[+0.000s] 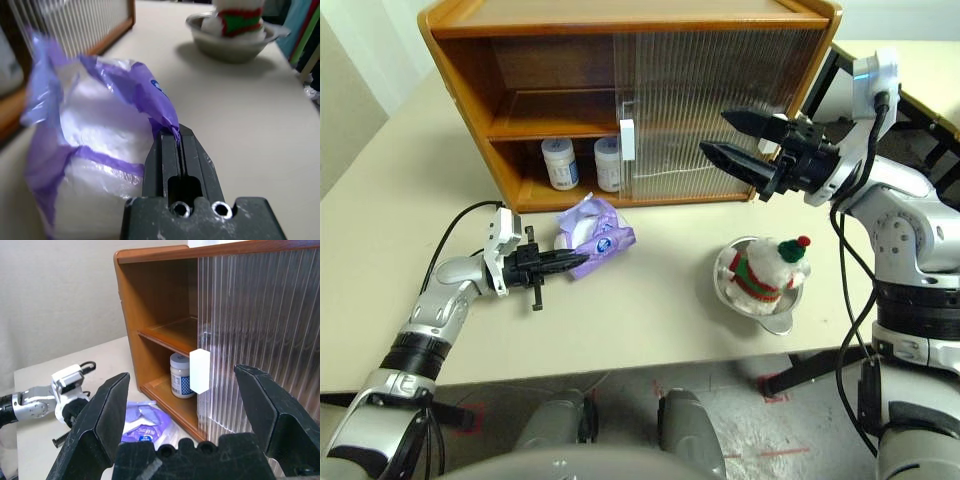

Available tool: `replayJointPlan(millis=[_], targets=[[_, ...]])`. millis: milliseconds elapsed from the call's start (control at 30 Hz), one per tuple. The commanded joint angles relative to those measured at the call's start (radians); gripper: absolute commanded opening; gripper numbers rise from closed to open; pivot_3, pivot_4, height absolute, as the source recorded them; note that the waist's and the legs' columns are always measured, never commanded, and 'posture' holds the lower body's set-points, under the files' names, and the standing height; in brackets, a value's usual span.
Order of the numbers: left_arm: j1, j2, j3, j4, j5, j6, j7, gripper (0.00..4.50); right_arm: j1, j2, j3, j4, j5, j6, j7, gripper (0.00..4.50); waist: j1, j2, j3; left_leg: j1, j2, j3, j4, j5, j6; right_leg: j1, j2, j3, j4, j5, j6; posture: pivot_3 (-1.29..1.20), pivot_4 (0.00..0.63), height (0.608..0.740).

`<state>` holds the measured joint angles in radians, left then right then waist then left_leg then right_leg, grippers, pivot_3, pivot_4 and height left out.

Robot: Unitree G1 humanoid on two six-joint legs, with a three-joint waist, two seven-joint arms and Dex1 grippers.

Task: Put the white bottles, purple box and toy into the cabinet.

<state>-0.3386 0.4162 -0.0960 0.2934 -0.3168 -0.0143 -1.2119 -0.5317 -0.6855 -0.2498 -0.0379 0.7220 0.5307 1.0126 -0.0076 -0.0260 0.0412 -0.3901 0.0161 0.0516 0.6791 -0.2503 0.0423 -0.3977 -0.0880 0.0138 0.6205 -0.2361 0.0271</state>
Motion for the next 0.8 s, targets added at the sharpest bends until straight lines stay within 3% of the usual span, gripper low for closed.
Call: replayJointPlan(millis=[33, 400, 800], targets=[[-0.009, 0.023, 0.014, -0.156, -0.063, 0.092, 0.004, 0.03, -0.012, 0.0, 0.002, 0.009, -0.01, -0.021, 0.009, 4.5, 0.0, 0.0, 0.0, 0.0, 0.0, 0.0, 0.0, 0.0, 0.0, 0.0, 0.0, 0.0, 0.0, 0.0, 0.0, 0.02, 0.0, 0.74], [-0.09, 0.088, 0.13, -0.428, -0.224, 0.336, 0.136, 0.03, -0.028, 0.011, 0.017, 0.035, -0.018, -0.031, 0.02, 4.5, 0.002, 0.0, 0.001, 0.001, 0.0, 0.0, 0.0, 0.001, 0.002, 0.0, 0.001, 0.0, 0.0, -0.001, 0.002, 0.04, 0.0, 0.74], [-0.197, 0.045, 0.223, -0.382, -0.224, 0.426, 0.412, 0.03, -0.034, 0.024, 0.018, 0.043, -0.027, -0.033, 0.024, 4.5, 0.015, 0.0, 0.001, 0.001, -0.001, 0.0, 0.0, 0.001, 0.002, 0.001, 0.002, 0.001, 0.0, -0.001, 0.002, 0.04, 0.0, 0.74]])
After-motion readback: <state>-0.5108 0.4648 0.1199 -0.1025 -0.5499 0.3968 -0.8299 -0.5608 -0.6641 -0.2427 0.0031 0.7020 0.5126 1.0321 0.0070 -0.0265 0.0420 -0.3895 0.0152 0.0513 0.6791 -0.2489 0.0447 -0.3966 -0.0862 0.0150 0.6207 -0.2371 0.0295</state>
